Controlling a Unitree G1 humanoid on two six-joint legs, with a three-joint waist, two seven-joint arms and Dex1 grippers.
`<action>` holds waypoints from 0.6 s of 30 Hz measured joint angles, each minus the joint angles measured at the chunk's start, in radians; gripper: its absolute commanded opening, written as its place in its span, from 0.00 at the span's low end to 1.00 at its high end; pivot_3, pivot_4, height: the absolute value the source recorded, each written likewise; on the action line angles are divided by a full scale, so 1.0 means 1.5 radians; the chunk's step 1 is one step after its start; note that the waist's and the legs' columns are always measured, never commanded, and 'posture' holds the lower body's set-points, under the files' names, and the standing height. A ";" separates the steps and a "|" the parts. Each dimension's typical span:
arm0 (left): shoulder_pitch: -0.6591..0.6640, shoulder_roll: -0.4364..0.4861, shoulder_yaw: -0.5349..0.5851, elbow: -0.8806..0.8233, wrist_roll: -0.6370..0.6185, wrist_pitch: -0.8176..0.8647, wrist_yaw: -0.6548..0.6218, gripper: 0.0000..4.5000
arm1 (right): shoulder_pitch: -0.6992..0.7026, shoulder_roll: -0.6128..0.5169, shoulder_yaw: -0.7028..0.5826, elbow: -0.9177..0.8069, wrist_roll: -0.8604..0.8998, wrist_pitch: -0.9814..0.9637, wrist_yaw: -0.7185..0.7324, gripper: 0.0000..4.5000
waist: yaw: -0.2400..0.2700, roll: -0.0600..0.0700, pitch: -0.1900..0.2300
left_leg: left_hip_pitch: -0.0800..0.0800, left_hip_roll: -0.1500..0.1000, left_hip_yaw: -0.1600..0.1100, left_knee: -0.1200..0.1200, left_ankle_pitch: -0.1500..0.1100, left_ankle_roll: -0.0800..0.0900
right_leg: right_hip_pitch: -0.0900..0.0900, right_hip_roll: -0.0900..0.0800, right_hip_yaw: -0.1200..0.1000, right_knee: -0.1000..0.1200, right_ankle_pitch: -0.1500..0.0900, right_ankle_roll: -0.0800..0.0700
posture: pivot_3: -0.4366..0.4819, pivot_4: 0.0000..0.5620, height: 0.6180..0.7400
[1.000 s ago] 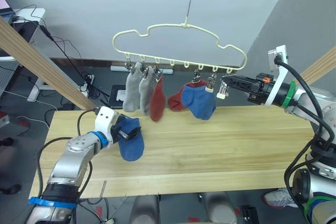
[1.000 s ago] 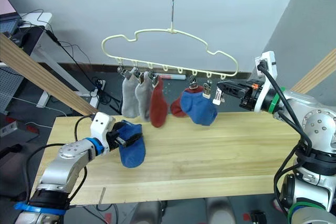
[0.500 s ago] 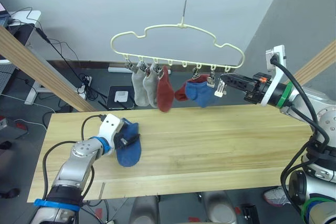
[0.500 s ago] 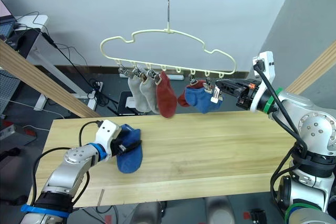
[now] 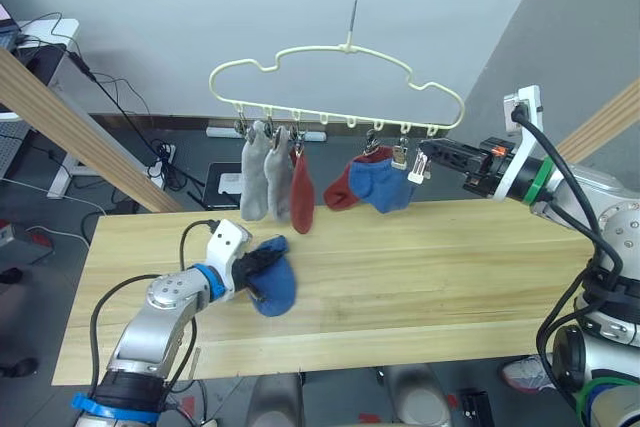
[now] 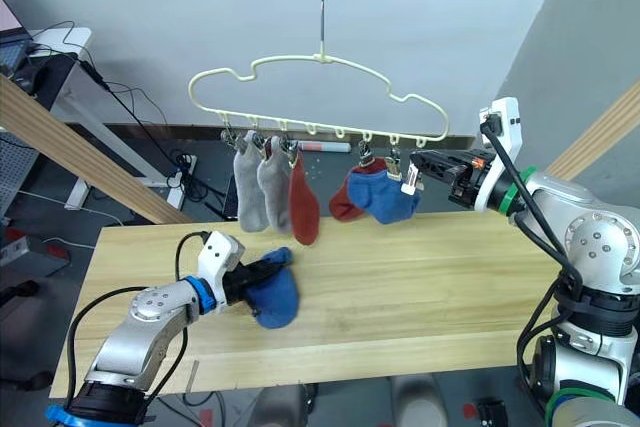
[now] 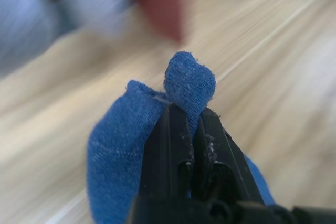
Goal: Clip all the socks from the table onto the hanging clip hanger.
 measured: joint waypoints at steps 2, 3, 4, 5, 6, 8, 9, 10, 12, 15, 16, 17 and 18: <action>0.003 -0.001 -0.003 -0.060 -0.026 0.001 -0.021 0.02 | -0.008 -0.005 -0.014 0.018 0.026 0.025 -0.003 0.00 | 0.001 0.000 0.000 | 0.000 0.000 0.000 0.000 0.000 0.000 | 0.000 0.000 0.000 0.000 0.000 0.000 | 0.29 0.60 1.00; 0.001 -0.001 -0.006 -0.096 -0.035 -0.005 -0.032 0.02 | -0.013 -0.008 -0.023 0.029 0.040 0.039 -0.006 0.00 | 0.003 0.000 0.000 | 0.000 0.000 0.000 0.000 0.000 0.000 | 0.000 0.000 0.000 0.000 0.000 0.000 | 0.29 0.60 1.00; -0.003 -0.002 -0.011 -0.127 -0.046 -0.015 -0.043 0.02 | -0.018 -0.013 -0.032 0.040 0.057 0.057 -0.010 0.00 | 0.004 0.000 0.000 | 0.000 0.000 0.000 0.000 0.000 0.000 | 0.000 0.000 0.000 -0.001 0.000 0.000 | 0.29 0.60 1.00; -0.011 -0.007 -0.020 -0.160 -0.052 -0.033 -0.054 0.02 | -0.025 -0.018 -0.045 0.053 0.077 0.080 -0.015 0.00 | 0.006 0.000 0.000 | 0.000 0.000 0.000 0.000 0.000 0.000 | 0.000 0.000 0.000 -0.001 0.000 0.000 | 0.29 0.60 1.00; -0.020 -0.015 -0.029 -0.180 -0.054 -0.052 -0.061 0.02 | -0.031 -0.021 -0.054 0.063 0.092 0.096 -0.019 0.00 | 0.007 0.000 0.000 | 0.000 0.000 0.000 0.000 0.000 0.000 | 0.001 0.000 0.000 -0.001 0.000 0.000 | 0.28 0.60 1.00; -0.042 -0.027 -0.057 -0.199 -0.038 -0.100 -0.069 0.02 | -0.040 -0.022 -0.074 0.083 0.127 0.130 -0.035 0.00 | 0.007 0.000 0.000 | 0.000 0.000 0.000 0.000 0.000 0.000 | 0.001 0.000 0.000 -0.001 0.000 0.000 | 0.27 0.59 1.00; -0.050 -0.030 -0.069 -0.202 -0.020 -0.129 -0.070 0.02 | -0.043 -0.021 -0.085 0.092 0.148 0.147 -0.046 0.00 | 0.007 0.000 0.000 | 0.000 0.000 0.000 0.000 0.000 0.000 | 0.001 0.000 0.000 -0.001 0.000 0.000 | 0.27 0.59 1.00; -0.061 -0.036 -0.082 -0.200 0.001 -0.160 -0.069 0.02 | -0.046 -0.018 -0.098 0.102 0.171 0.163 -0.061 0.00 | 0.007 0.000 0.000 | 0.000 0.000 0.001 0.000 0.000 0.000 | 0.001 0.000 0.000 -0.001 0.000 0.000 | 0.27 0.59 1.00; -0.080 -0.053 -0.099 -0.186 0.041 -0.218 -0.060 0.02 | -0.053 -0.010 -0.114 0.121 0.215 0.181 -0.096 0.00 | 0.007 0.000 0.000 | 0.000 0.000 0.001 0.000 0.000 0.000 | 0.001 0.000 0.001 -0.001 0.000 0.000 | 0.26 0.59 1.00; -0.093 -0.065 -0.118 -0.153 0.094 -0.292 -0.044 0.02 | -0.056 -0.004 -0.124 0.147 0.286 0.187 -0.161 0.00 | 0.005 0.000 0.000 | 0.000 0.000 0.001 0.000 0.000 0.000 | 0.000 0.000 0.001 -0.001 0.000 0.000 | 0.25 0.58 1.00; -0.095 -0.071 -0.122 -0.138 0.110 -0.315 -0.037 0.02 | -0.055 -0.007 -0.124 0.152 0.314 0.186 -0.182 0.00 | 0.003 0.000 0.000 | 0.000 0.000 0.001 0.000 0.000 0.000 | 0.000 0.000 0.001 -0.001 0.000 0.000 | 0.25 0.58 1.00; -0.100 -0.076 -0.127 -0.125 0.121 -0.331 -0.032 0.02 | -0.053 -0.009 -0.123 0.154 0.337 0.184 -0.198 0.00 | 0.001 0.000 0.000 | -0.001 0.000 0.001 0.000 0.000 0.001 | 0.000 0.000 0.001 -0.001 0.000 0.000 | 0.25 0.58 1.00; -0.105 -0.078 -0.132 -0.118 0.130 -0.343 -0.030 0.02 | -0.049 -0.013 -0.120 0.154 0.359 0.177 -0.214 0.00 | 0.000 0.000 0.000 | -0.001 0.000 0.001 0.000 0.000 0.001 | 0.000 0.000 0.001 -0.001 0.000 0.000 | 0.25 0.58 1.00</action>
